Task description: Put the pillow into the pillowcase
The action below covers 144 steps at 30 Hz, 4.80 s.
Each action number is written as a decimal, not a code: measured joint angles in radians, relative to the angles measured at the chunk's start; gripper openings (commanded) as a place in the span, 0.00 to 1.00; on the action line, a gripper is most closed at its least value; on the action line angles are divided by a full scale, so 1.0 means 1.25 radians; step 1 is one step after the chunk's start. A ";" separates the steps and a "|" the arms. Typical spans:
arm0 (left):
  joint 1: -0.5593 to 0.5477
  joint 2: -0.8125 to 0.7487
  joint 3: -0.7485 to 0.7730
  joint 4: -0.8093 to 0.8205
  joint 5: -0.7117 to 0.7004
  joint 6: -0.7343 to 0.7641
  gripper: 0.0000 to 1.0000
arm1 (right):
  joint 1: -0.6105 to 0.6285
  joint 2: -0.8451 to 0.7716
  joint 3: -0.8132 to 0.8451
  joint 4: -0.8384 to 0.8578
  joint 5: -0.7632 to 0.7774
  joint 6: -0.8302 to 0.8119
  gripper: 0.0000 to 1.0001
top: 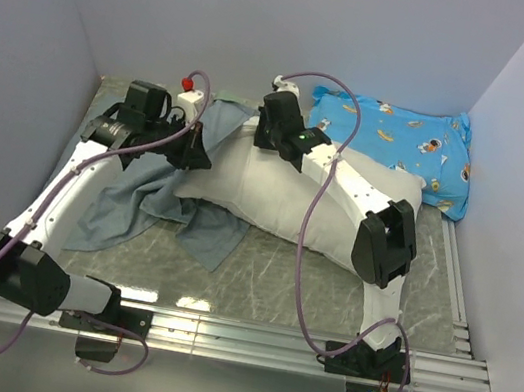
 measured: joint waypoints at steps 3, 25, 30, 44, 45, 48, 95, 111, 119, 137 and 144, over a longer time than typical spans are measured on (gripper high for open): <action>0.000 0.004 0.020 -0.066 -0.016 0.081 0.00 | 0.000 0.000 -0.004 0.005 -0.001 0.000 0.00; -0.102 0.093 -0.049 0.187 0.207 -0.006 0.05 | 0.002 0.027 0.042 -0.025 0.027 0.049 0.00; -0.097 0.001 -0.118 0.235 0.032 -0.019 0.09 | -0.016 0.032 0.040 0.007 -0.034 0.060 0.00; 0.006 -0.137 -0.153 0.121 -0.198 0.062 0.72 | -0.036 0.057 0.033 0.084 -0.069 0.079 0.00; 0.014 -0.157 -0.156 0.102 -0.228 0.089 0.72 | -0.037 0.057 0.033 0.088 -0.072 0.079 0.00; 0.017 -0.208 -0.180 0.075 -0.288 0.163 0.73 | -0.040 0.057 0.024 0.099 -0.080 0.081 0.00; -0.032 -0.190 -0.082 -0.193 -0.011 0.487 0.63 | -0.091 -0.062 -0.079 0.025 -0.424 -0.007 0.76; -0.076 -0.037 -0.014 0.005 -0.097 0.276 0.63 | -0.146 -0.048 0.123 -0.225 -0.318 -0.217 0.83; -0.053 0.002 0.025 0.021 -0.012 0.335 0.56 | -0.161 0.068 0.139 -0.263 -0.377 -0.206 0.84; -0.318 -0.121 -0.383 -0.166 -0.140 0.793 0.59 | -0.045 -0.231 -0.148 -0.369 -0.393 -0.353 0.85; -0.334 -0.007 -0.412 -0.062 -0.233 0.857 0.61 | -0.022 -0.118 -0.174 -0.362 -0.340 -0.371 0.85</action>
